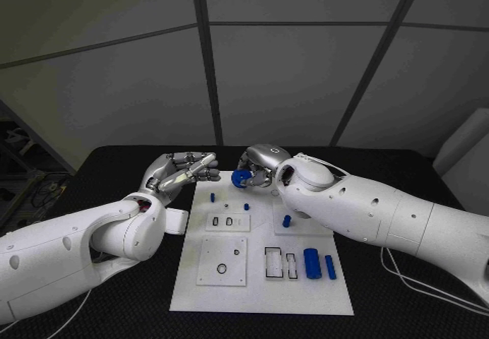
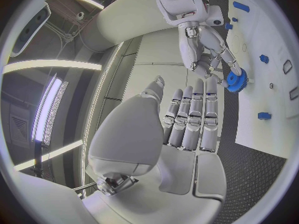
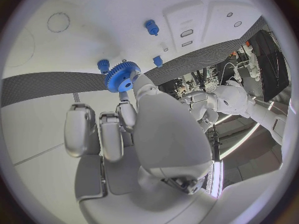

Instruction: Assemble the parts on the task board

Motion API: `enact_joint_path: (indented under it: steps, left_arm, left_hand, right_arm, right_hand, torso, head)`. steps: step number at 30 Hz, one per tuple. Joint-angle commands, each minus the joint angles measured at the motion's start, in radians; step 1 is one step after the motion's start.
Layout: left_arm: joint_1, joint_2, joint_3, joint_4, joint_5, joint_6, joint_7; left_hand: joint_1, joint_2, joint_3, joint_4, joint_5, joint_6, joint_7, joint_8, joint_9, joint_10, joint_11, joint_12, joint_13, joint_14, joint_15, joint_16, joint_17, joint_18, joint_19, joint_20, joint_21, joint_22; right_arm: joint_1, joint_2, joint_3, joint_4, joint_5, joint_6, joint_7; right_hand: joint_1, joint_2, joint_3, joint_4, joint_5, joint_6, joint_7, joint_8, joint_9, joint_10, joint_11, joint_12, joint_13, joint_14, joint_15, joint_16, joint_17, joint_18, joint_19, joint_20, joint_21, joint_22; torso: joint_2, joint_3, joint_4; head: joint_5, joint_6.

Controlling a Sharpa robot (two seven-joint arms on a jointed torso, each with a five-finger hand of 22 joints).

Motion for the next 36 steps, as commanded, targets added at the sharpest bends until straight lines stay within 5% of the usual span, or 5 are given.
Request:
enact_joint_path:
  steps: [1, 22, 36]
  left_arm:
    - [0.002, 0.002, 0.001, 0.000, -0.007, 0.013, 0.004]
    - [0.002, 0.003, 0.001, 0.000, -0.007, 0.012, 0.004]
    - [0.002, 0.003, 0.001, 0.000, -0.007, 0.011, 0.002]
  left_hand:
    - [-0.006, 0.001, 0.001, -0.006, -0.004, -0.003, 0.004, -0.003, -0.001, -0.002, 0.003, -0.004, -0.001, -0.002, 0.007, -0.005, 0.001, -0.010, 0.001, 0.003, 0.004, 0.000]
    - [-0.006, 0.001, 0.001, -0.007, -0.004, -0.003, 0.004, -0.005, -0.001, -0.002, 0.003, -0.005, -0.001, -0.002, 0.007, -0.007, 0.001, -0.010, 0.001, 0.003, 0.004, 0.000]
    - [-0.006, 0.002, 0.001, -0.007, -0.004, -0.003, 0.004, -0.005, -0.001, -0.002, 0.003, -0.006, -0.001, -0.002, 0.007, -0.007, 0.002, -0.010, 0.000, 0.003, 0.004, 0.000]
  right_arm:
    - [0.001, 0.007, -0.009, -0.006, -0.015, 0.018, 0.005]
    - [0.000, 0.026, -0.027, -0.033, -0.014, 0.071, 0.005]
    - [0.000, 0.027, -0.028, -0.040, -0.007, 0.087, 0.001]
  right_hand:
    - [0.000, -0.004, 0.022, 0.014, 0.005, 0.029, -0.017, 0.004, 0.011, -0.001, 0.002, -0.002, -0.001, 0.087, -0.008, 0.006, 0.170, -0.016, 0.007, 0.004, 0.006, 0.011]
    - [-0.019, -0.022, 0.034, 0.018, 0.001, 0.017, -0.010, -0.013, 0.005, -0.015, 0.008, -0.017, -0.013, 0.086, -0.003, 0.006, 0.169, -0.015, 0.002, 0.007, 0.003, 0.007]
    - [-0.091, -0.078, 0.018, 0.045, -0.026, -0.122, 0.034, -0.111, -0.030, -0.074, 0.048, -0.069, -0.066, 0.091, 0.032, 0.015, 0.195, -0.013, -0.006, 0.038, -0.002, 0.000]
  torso:
    - [-0.001, 0.0007, -0.0006]
    - [-0.001, 0.0014, -0.0023]
    - [-0.001, 0.0014, -0.0039]
  head:
    - [0.001, -0.002]
    - [0.003, -0.005]
    - [0.002, -0.005]
